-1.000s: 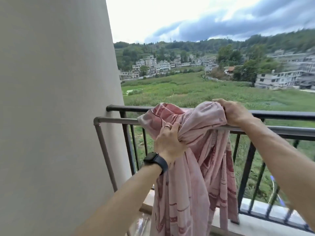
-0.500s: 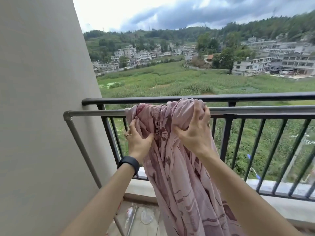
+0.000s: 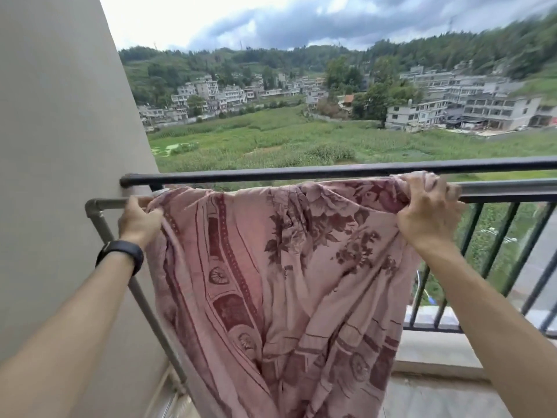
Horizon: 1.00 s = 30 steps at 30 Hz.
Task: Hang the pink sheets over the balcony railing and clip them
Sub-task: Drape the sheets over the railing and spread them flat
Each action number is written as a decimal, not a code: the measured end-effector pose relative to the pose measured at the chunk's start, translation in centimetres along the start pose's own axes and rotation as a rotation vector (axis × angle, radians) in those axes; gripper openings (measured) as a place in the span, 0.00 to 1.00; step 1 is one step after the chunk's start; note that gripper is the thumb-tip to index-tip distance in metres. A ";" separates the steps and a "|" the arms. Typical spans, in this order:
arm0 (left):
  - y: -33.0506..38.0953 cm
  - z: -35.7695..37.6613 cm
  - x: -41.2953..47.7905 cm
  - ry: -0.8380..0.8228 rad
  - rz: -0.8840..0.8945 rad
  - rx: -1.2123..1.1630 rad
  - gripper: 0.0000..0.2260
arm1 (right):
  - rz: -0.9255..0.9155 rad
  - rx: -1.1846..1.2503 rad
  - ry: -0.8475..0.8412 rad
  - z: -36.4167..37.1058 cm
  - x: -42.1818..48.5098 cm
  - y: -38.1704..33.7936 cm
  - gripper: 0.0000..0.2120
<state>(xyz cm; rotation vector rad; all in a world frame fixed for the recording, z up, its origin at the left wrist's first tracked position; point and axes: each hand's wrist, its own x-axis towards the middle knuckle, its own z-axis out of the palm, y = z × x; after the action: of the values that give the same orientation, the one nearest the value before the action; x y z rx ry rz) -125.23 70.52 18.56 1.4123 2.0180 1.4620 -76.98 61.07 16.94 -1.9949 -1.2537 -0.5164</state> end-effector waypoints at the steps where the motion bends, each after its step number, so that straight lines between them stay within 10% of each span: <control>1: -0.6 0.4 -0.5 -0.013 -0.026 -0.007 0.13 | 0.009 0.001 0.001 0.0 -0.6 -0.9 0.25; 19: -0.1 -6.2 8.5 -0.244 0.362 -0.207 0.06 | -0.595 0.113 -0.330 7.7 -6.7 -31.9 0.30; 23: -1.1 -8.7 13.7 -0.121 0.231 -0.309 0.04 | -0.531 0.004 -0.206 9.5 -6.5 -32.2 0.29; 30: -9.1 -11.1 15.6 -0.599 -0.053 -0.429 0.11 | -0.466 -0.039 -0.043 10.0 -7.6 -26.5 0.22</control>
<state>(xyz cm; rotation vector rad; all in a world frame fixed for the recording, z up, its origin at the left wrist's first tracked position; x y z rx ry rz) -145.33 76.93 20.62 1.3768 1.2786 1.1659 -104.48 71.13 14.75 -1.7479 -1.7577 -0.7250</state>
